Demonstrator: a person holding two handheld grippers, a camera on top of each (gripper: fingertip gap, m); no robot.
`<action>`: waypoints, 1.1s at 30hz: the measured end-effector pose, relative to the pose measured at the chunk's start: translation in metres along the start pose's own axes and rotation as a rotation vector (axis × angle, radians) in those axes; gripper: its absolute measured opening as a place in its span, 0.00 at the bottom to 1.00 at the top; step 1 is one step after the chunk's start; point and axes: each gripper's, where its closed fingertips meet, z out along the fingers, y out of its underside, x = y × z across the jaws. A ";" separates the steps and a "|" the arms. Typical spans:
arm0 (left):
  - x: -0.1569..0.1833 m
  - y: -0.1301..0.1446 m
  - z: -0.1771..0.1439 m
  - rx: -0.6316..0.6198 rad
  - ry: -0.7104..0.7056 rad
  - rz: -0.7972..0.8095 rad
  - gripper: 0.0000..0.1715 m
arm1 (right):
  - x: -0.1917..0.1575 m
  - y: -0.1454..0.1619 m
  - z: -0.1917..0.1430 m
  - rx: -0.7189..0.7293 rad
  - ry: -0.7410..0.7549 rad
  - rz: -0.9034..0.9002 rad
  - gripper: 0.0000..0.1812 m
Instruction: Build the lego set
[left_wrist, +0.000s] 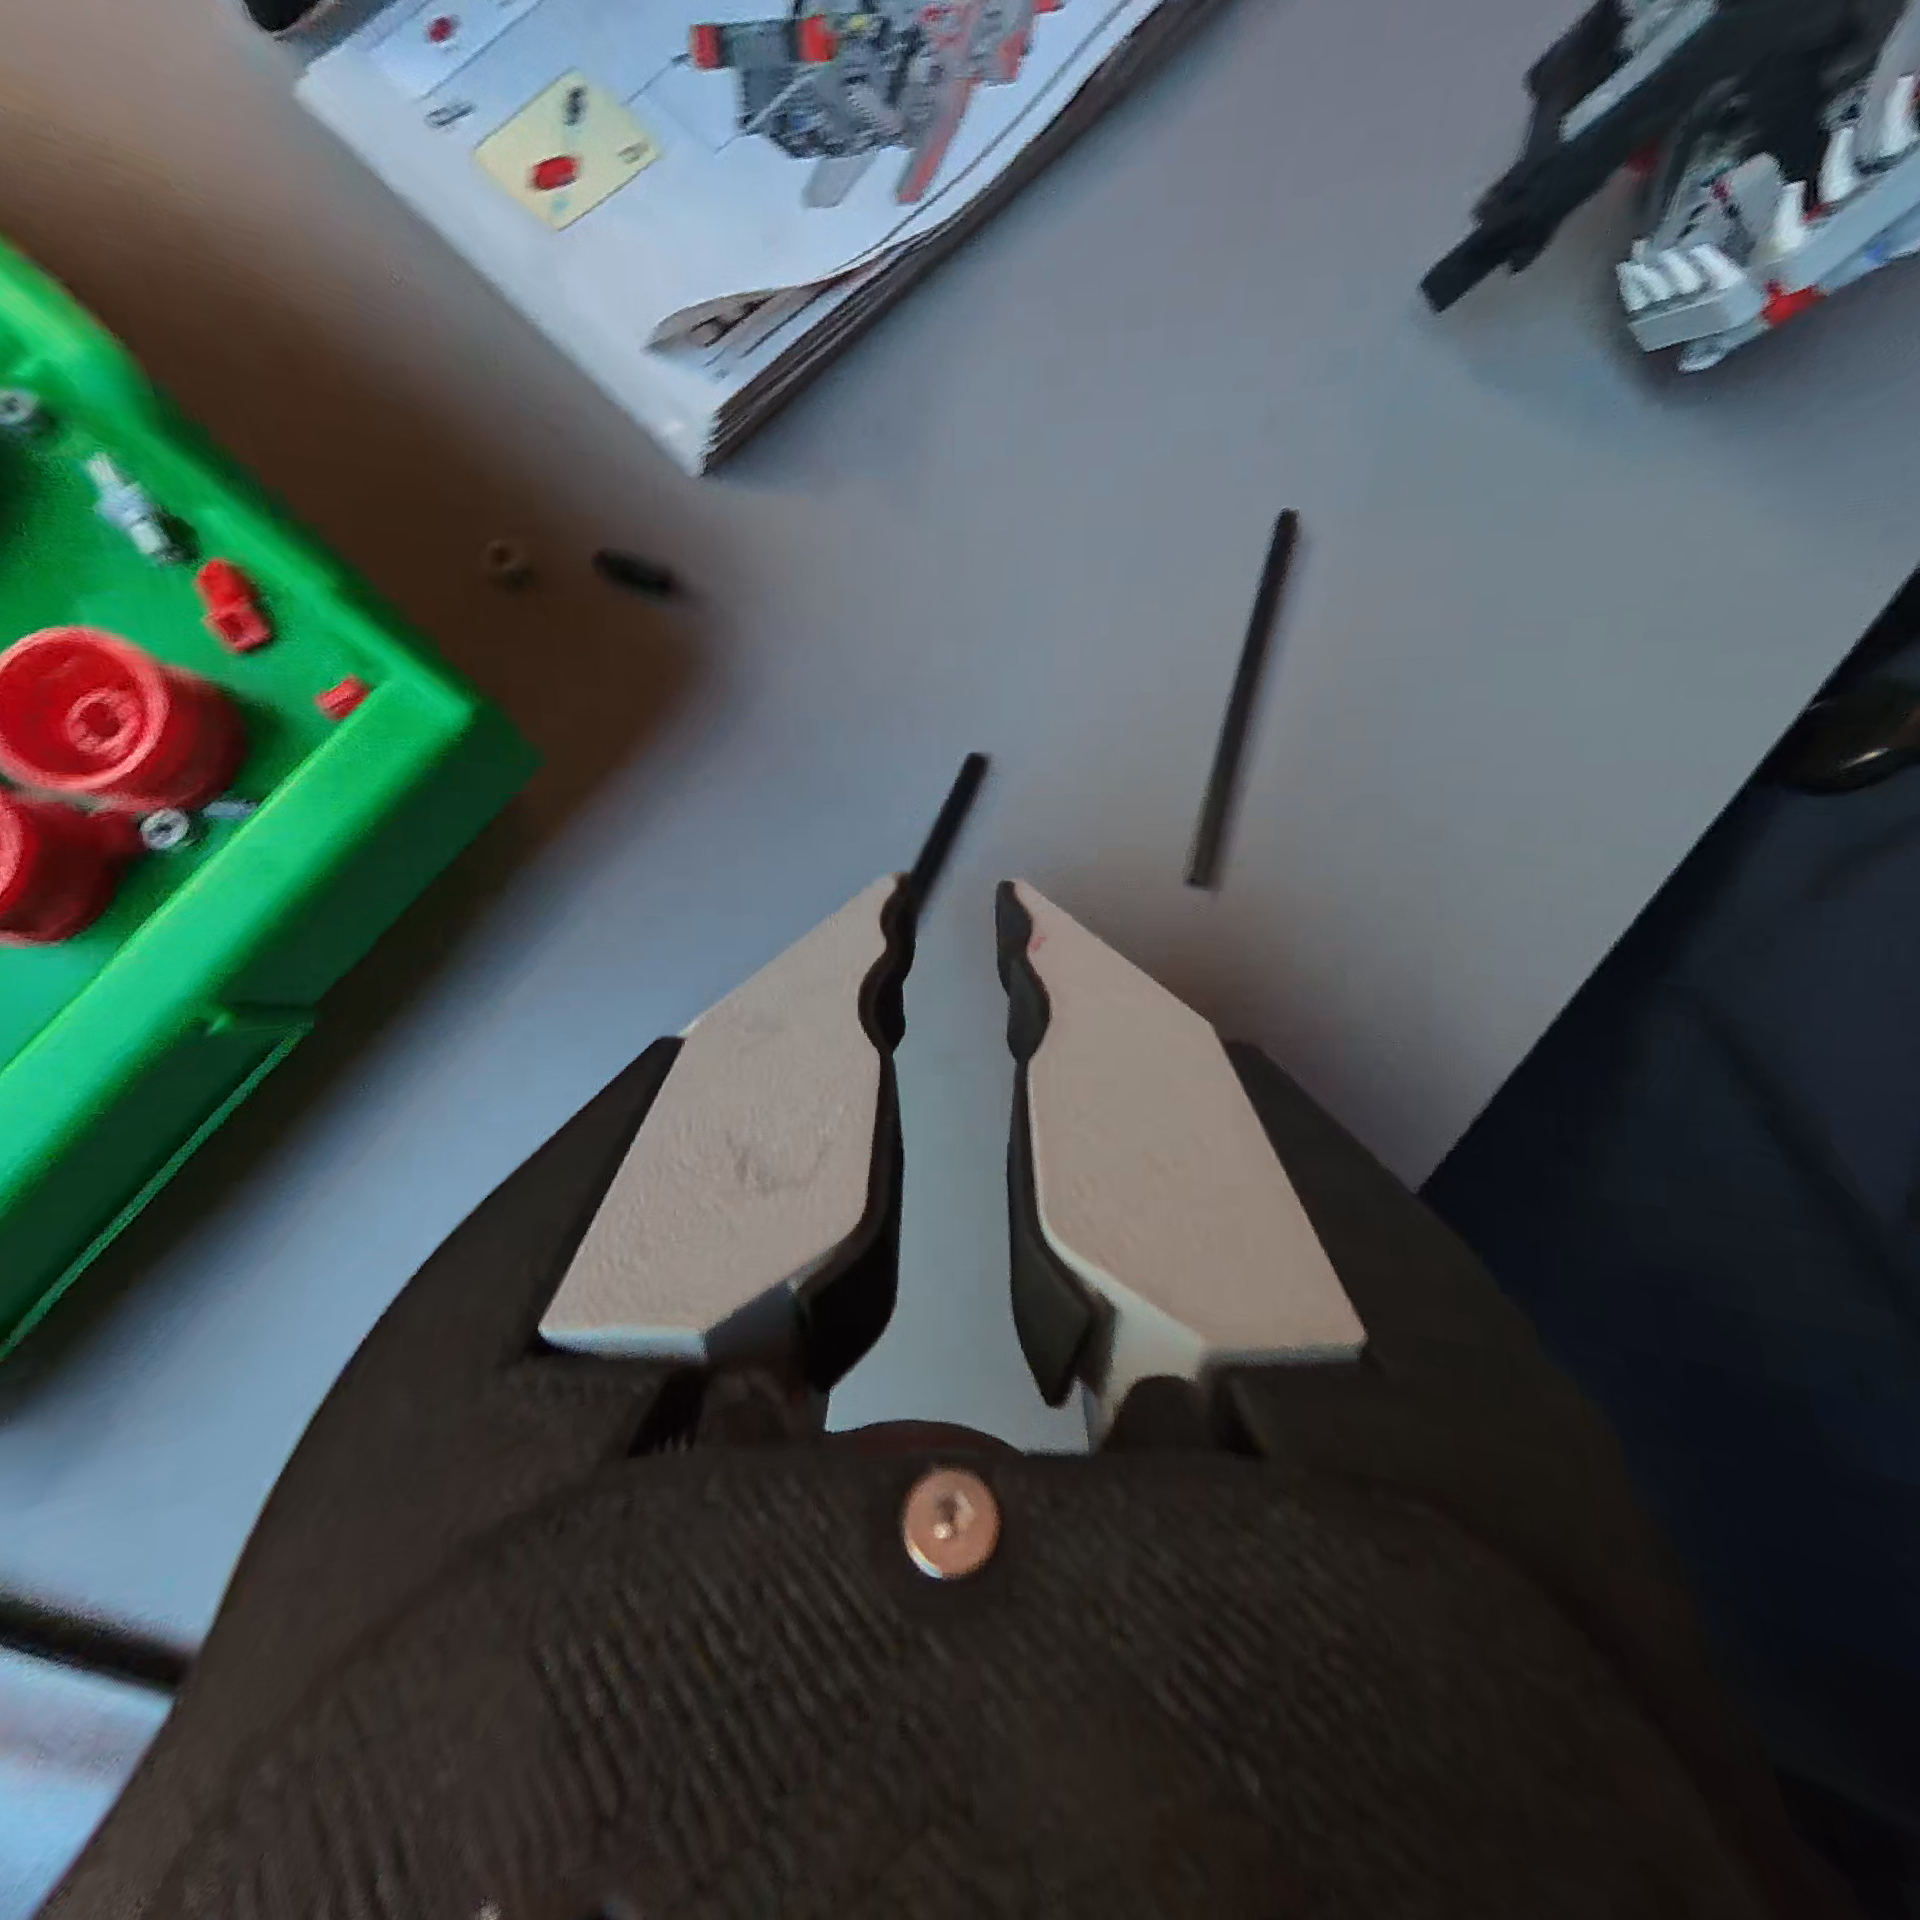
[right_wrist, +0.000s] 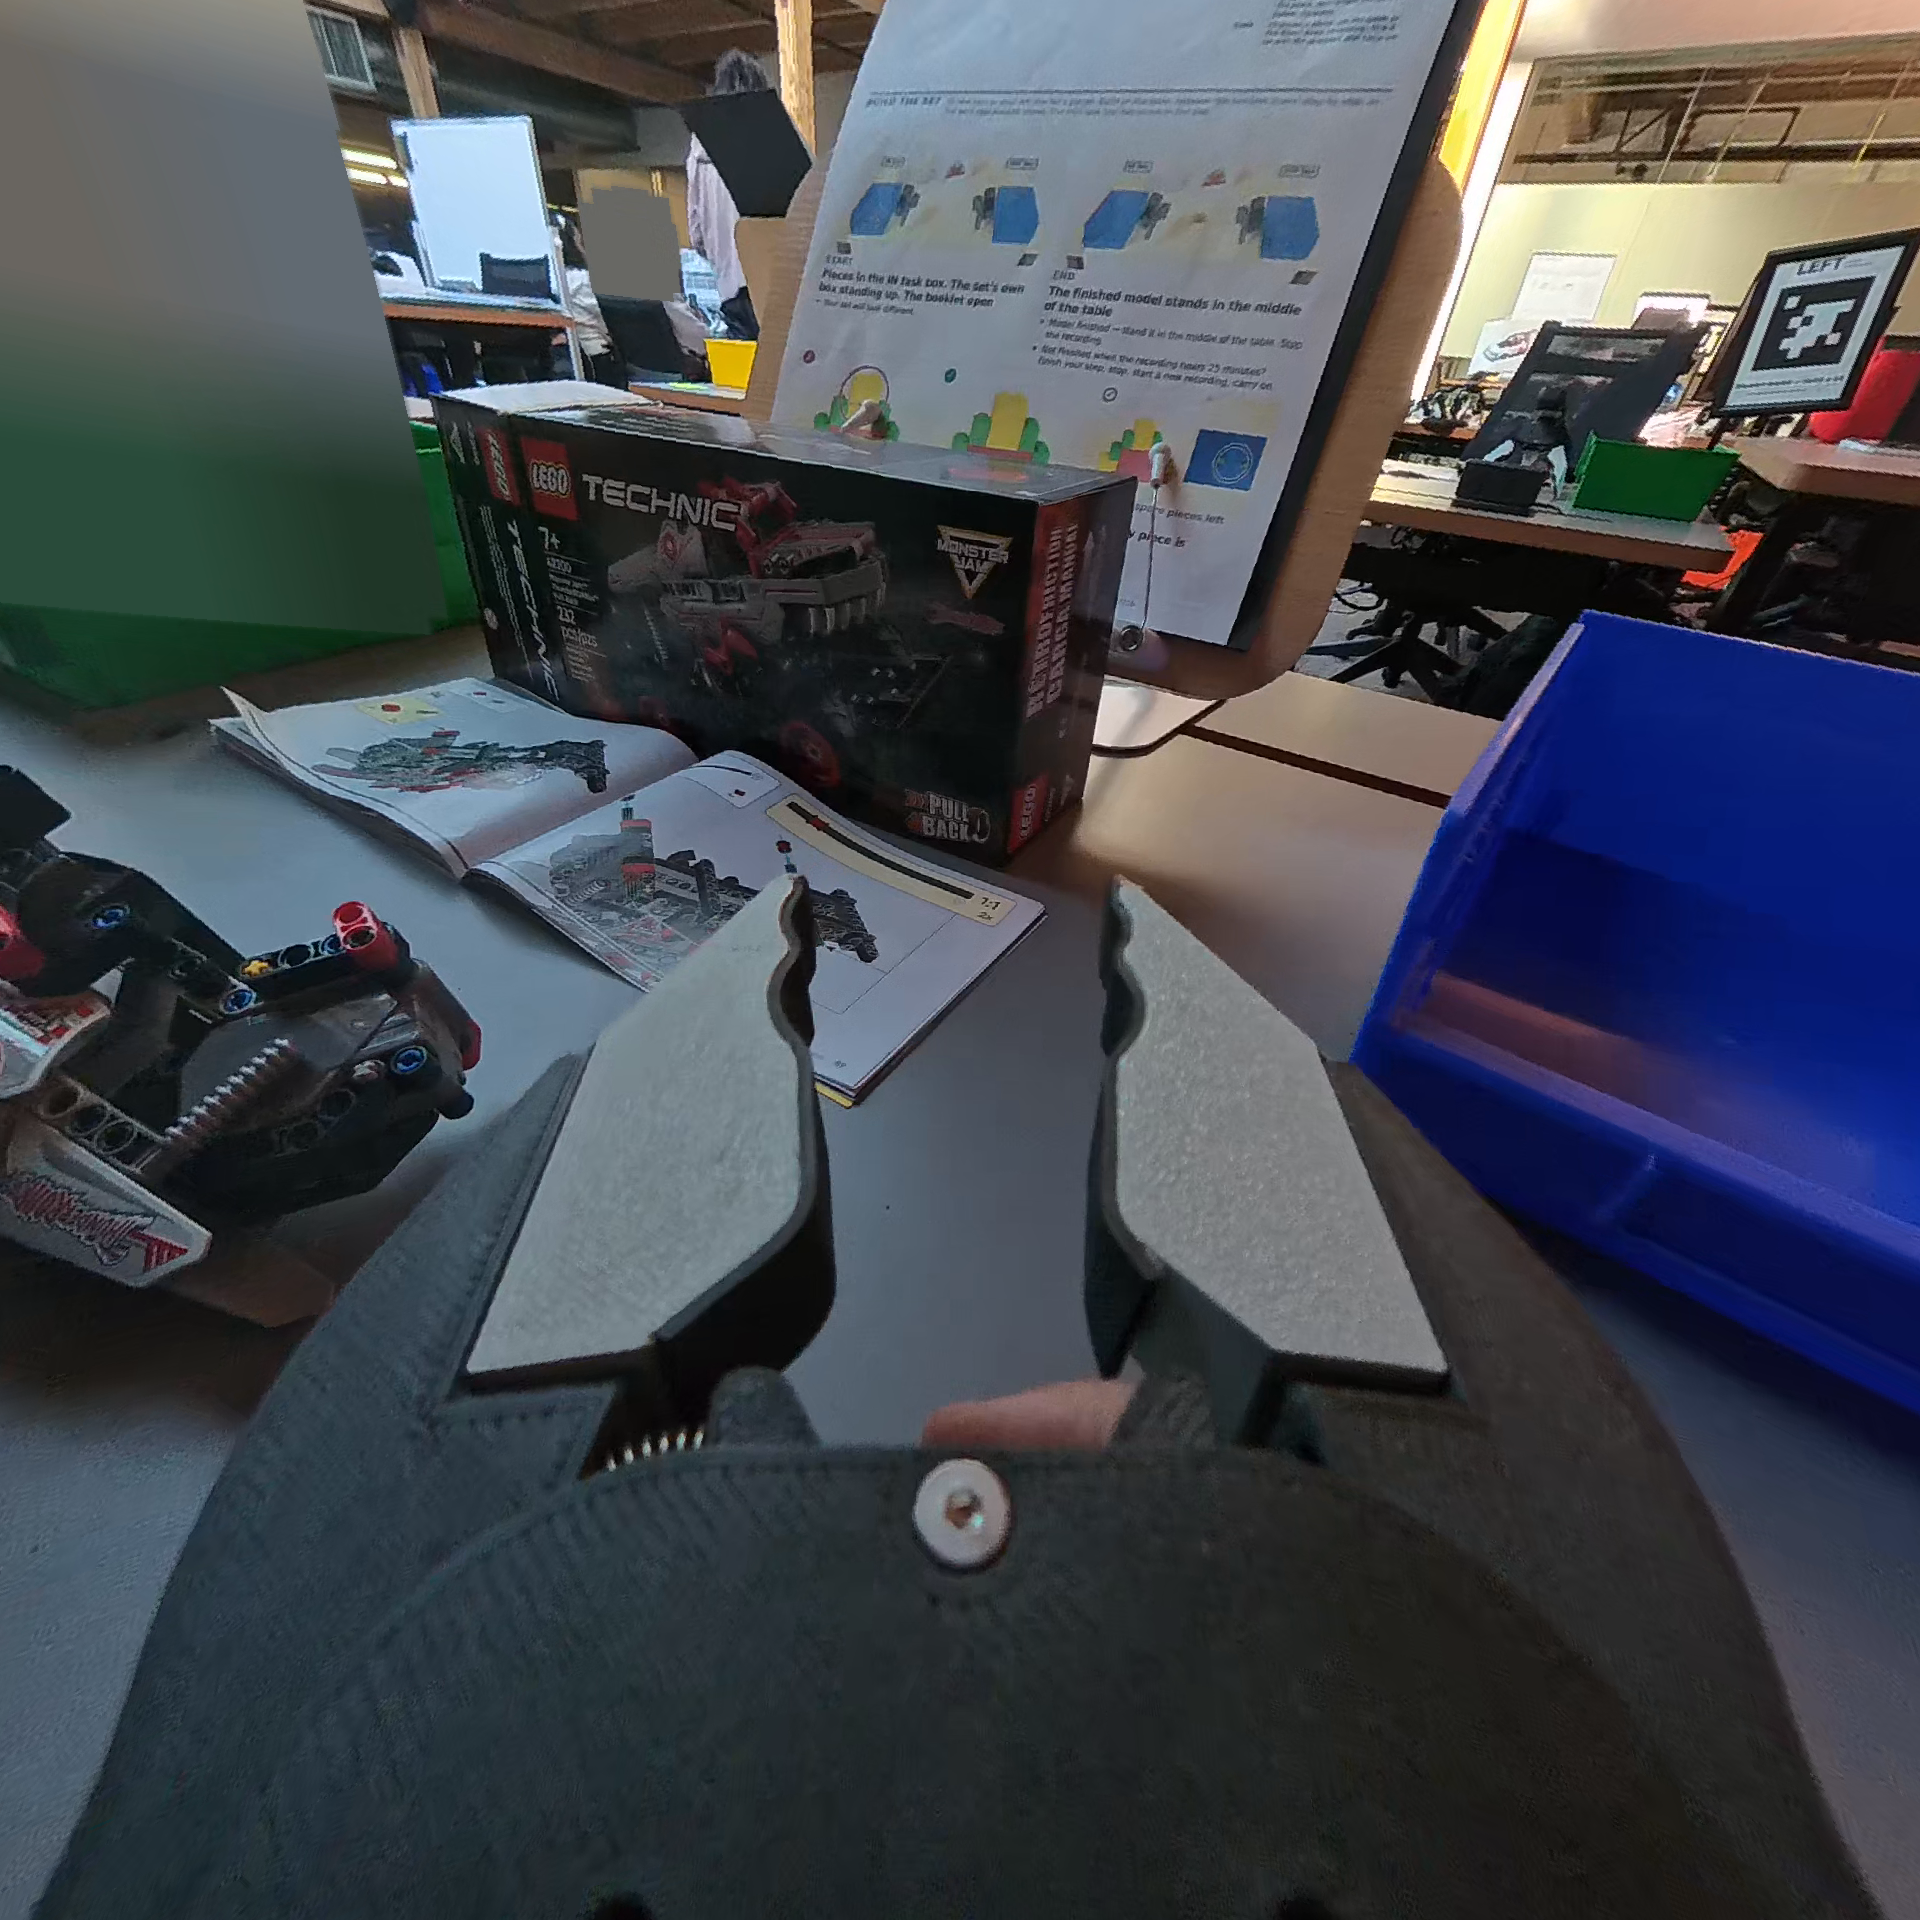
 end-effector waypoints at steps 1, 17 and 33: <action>-0.006 0.003 -0.003 0.007 -0.019 -0.007 0.07 | 0.000 0.001 0.001 -0.005 -0.002 0.000 0.28; -0.075 -0.017 -0.056 0.241 -0.223 -0.031 0.17 | 0.003 0.008 0.006 -0.049 0.037 -0.011 0.31; -0.223 -0.099 -0.083 0.092 -0.171 0.157 0.19 | 0.025 0.023 0.013 -0.163 0.206 -0.050 0.40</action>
